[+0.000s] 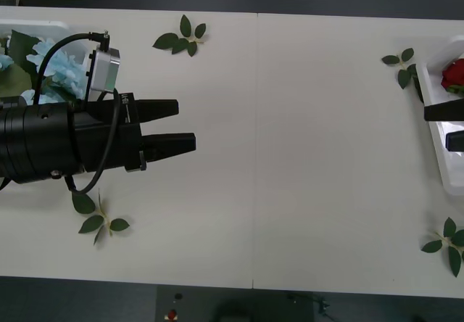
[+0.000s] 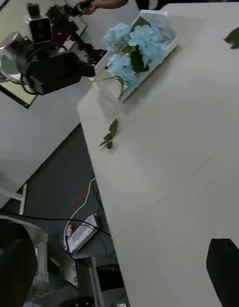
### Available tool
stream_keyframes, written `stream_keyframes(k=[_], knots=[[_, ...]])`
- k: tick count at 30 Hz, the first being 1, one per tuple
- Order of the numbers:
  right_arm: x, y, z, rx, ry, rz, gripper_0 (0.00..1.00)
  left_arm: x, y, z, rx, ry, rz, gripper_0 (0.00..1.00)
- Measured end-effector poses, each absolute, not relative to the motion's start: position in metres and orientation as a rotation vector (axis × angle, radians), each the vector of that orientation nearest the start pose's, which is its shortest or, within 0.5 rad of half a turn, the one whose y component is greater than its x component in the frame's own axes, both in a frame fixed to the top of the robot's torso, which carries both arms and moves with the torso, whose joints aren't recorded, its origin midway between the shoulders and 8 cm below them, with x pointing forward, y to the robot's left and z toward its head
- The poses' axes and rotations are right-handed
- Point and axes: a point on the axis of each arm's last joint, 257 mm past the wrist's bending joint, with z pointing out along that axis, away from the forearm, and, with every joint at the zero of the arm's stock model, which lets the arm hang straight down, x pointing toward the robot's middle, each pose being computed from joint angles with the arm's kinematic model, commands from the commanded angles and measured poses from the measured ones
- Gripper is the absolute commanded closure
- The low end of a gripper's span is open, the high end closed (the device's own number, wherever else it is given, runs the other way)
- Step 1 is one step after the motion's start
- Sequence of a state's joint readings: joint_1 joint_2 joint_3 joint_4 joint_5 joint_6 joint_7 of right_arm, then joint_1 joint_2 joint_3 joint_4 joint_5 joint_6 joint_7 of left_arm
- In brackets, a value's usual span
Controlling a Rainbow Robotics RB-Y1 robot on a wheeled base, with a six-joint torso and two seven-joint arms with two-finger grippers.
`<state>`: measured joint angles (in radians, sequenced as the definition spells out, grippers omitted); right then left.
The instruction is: Put the red flowers into the right box and the blue flowers into the left box
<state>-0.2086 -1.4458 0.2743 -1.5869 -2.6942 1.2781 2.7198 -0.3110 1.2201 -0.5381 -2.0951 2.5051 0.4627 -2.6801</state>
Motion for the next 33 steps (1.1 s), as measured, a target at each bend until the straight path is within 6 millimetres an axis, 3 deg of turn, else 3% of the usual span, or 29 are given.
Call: stream_keyframes(k=[6, 14, 21, 33], knots=[[0.320, -0.202, -0.057, -1.117, 1.718, 1.326, 0.00, 0.371, 0.069, -0.068, 0.857, 1.621, -1.083, 0.00], [0.295, -0.163, -0.053, -1.193, 1.608, 1.404, 0.00, 0.365, 0.077, -0.064, 0.791, 1.651, -1.141, 0.00], [0.298, -0.150, -0.052, -1.168, 1.569, 1.415, 0.00, 0.347, 0.097, -0.050, 0.797, 1.623, -1.147, 0.00], [0.321, -0.135, -0.061, -1.117, 1.562, 1.326, 0.00, 0.335, 0.086, -0.060, 0.830, 1.640, -1.193, 0.00]])
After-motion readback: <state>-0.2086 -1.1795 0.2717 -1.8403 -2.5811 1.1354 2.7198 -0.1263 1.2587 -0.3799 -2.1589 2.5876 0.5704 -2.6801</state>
